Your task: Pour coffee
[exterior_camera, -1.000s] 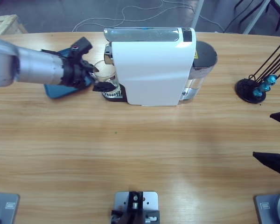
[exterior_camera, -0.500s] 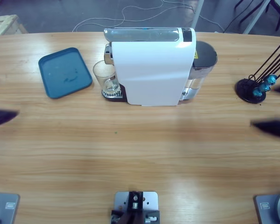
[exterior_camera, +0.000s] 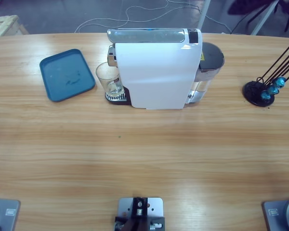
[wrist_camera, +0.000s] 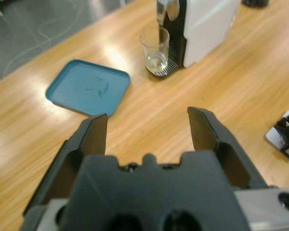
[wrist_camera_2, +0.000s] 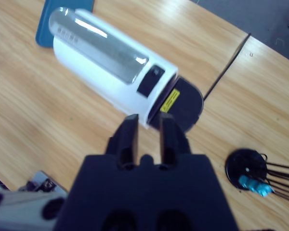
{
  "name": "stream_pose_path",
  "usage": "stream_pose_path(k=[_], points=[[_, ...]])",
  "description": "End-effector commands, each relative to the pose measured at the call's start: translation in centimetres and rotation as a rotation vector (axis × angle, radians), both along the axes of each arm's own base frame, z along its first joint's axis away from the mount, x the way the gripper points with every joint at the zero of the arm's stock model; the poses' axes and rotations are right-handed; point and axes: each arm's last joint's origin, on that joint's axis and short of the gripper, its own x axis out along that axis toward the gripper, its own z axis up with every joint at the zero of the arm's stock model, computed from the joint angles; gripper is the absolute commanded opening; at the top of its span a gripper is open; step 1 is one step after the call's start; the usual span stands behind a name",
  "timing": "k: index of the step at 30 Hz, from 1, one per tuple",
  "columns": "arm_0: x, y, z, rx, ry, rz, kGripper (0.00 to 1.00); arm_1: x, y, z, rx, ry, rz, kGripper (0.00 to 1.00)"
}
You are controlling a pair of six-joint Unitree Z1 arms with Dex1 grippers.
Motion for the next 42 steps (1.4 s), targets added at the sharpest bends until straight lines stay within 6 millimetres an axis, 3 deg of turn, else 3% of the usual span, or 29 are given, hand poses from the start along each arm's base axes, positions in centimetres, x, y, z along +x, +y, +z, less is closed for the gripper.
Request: stream_pose_path(k=[1,6,15,42], points=[[-0.2,0.4,-1.5,-0.008,0.004,0.033,0.697,6.0,3.6,-2.4,-0.070,0.099,0.007,0.000],[0.3,-0.1,-1.5,0.005,0.031,0.037,0.711,7.7,4.8,-2.7,-0.117,0.155,0.009,0.000],[0.8,-0.6,-1.6,0.021,0.053,0.038,0.711,7.8,6.7,-4.9,-0.165,0.209,0.032,0.000],[1.2,-1.0,-1.6,0.033,0.066,0.036,0.711,9.1,7.1,-5.8,-0.230,0.208,-0.050,0.000]])
